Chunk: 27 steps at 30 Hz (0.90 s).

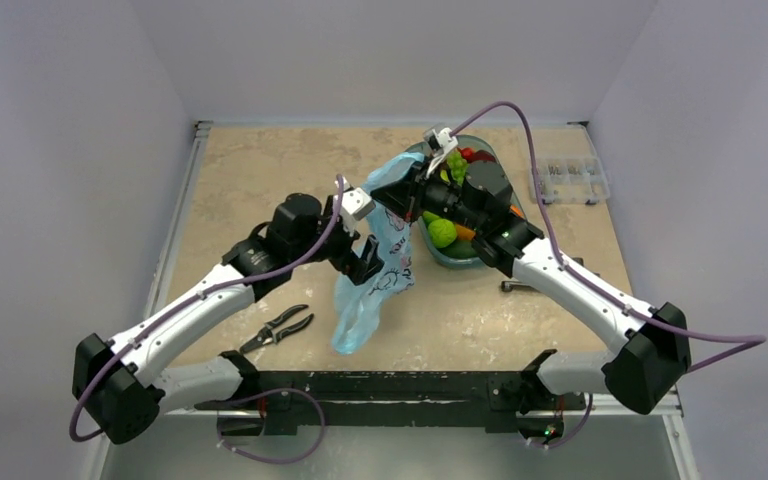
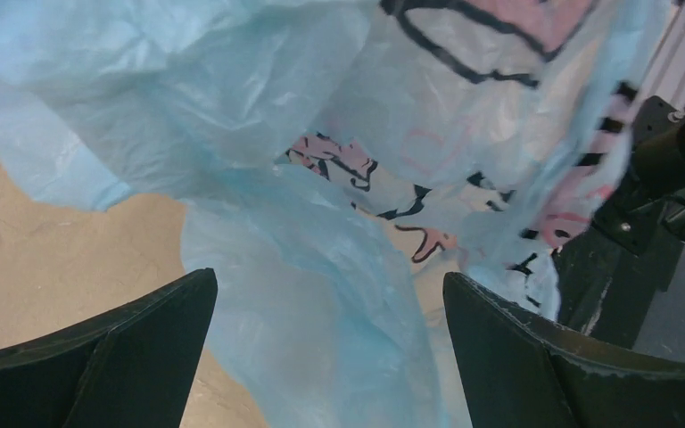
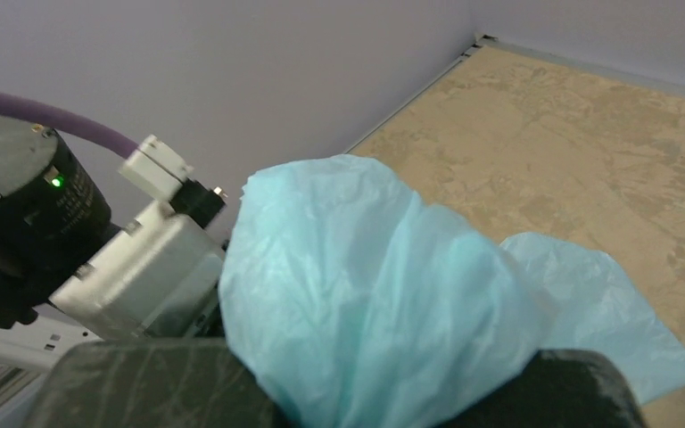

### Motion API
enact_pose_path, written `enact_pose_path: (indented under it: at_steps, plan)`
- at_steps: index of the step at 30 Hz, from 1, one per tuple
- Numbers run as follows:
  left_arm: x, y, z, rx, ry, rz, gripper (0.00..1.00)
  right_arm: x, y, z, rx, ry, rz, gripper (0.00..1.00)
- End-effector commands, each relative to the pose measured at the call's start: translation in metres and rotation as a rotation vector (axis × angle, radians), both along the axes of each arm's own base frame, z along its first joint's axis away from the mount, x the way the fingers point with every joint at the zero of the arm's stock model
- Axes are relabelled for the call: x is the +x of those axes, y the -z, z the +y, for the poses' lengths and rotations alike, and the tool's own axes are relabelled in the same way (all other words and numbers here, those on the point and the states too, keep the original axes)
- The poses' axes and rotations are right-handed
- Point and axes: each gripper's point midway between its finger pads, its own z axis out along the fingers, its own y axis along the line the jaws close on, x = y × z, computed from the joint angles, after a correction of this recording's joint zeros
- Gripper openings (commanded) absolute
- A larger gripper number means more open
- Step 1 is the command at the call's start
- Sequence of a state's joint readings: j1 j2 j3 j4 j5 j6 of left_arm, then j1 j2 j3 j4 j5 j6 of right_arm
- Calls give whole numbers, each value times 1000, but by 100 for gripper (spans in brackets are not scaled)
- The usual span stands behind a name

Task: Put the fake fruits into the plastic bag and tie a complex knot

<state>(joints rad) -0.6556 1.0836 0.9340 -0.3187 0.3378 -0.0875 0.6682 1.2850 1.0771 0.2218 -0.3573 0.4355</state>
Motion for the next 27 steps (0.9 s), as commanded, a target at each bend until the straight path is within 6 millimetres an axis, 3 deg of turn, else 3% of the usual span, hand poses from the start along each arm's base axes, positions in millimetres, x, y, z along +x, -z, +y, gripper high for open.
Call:
enact_pose_path:
  at_steps: [1,3,7,11,16,21,25,27]
  plan:
    - [29,7,-3,16,-137,-59,100,-10,-45,4,104,-43,-49,0]
    - [37,25,12,92,-221,-41,96,-16,-47,6,122,-71,-26,0]
    - [32,56,40,141,-273,79,66,-24,-45,7,120,-116,24,0]
    - [12,56,47,52,-204,135,2,-26,-37,3,112,-159,95,0]
    - [-7,34,68,-22,-158,91,0,-3,-30,-16,43,-97,71,0]
    - [-40,4,89,-148,-98,126,0,31,8,-40,-159,14,-19,0]
    - [-60,-8,93,-190,-37,186,0,34,29,-40,-233,-32,-10,0]
    - [-54,-6,102,-140,-93,169,0,33,28,-36,-227,-53,-3,0]
